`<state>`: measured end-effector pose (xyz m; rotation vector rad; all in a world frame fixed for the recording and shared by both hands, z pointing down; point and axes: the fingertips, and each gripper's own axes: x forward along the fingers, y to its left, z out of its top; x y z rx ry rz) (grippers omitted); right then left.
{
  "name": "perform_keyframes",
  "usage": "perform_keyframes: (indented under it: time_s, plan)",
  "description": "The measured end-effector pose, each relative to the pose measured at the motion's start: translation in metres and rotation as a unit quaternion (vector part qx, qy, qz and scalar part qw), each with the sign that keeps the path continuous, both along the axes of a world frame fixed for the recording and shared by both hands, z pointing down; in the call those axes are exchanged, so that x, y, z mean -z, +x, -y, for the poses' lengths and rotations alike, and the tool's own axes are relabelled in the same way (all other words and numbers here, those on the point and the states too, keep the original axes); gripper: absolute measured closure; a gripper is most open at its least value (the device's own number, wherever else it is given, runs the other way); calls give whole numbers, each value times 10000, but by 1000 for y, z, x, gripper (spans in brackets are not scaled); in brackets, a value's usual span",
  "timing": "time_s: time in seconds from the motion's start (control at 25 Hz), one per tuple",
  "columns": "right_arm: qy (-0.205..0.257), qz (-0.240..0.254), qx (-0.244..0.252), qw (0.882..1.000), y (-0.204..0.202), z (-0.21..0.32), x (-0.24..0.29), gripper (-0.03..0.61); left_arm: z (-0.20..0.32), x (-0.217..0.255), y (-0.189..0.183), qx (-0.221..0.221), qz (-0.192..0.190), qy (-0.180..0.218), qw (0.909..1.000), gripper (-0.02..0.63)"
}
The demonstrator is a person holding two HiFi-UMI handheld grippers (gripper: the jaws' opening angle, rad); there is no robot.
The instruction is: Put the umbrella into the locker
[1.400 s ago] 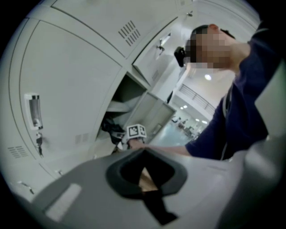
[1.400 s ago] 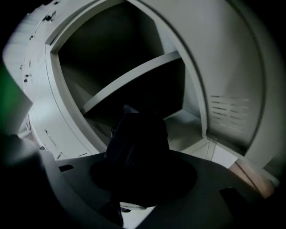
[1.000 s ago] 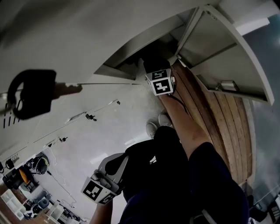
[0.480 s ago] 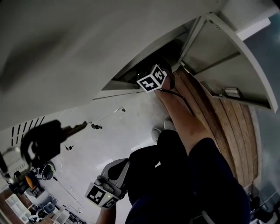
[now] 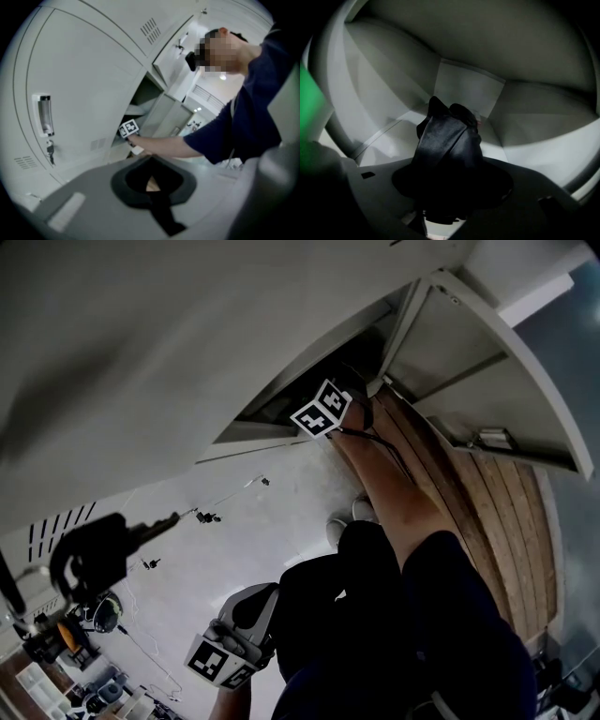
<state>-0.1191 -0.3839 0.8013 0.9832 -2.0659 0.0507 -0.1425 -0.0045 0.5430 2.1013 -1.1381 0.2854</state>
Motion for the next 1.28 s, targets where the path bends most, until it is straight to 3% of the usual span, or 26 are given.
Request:
perform_keyframes:
  time_s: [0.16,0.36,0.72,0.96,1.12,1.28]
  plan:
    - [-70,-88,150,9998,1,-3,-1,307,-3,4,3,-9,-13,1,10000,612]
    - [-113,160,273,9994,3,-18,11,255,-9,13,4,-61,-19,-11,10000,612]
    - [133,567,249,9980,35,-65,63,253,-23,41,8,-240,-103,-20,9997,612]
    - [130,770,253,9966,62,-112,120,253,-25,83,10,-420,-216,274,9985,612]
    - [-58,1007,204,9947,70,-148,166,264,-24,116,5,-391,-322,536,9973,612]
    - [-363,1408,-17,9894,76,-185,218,374,-22,150,-3,-408,-311,771,9957,612]
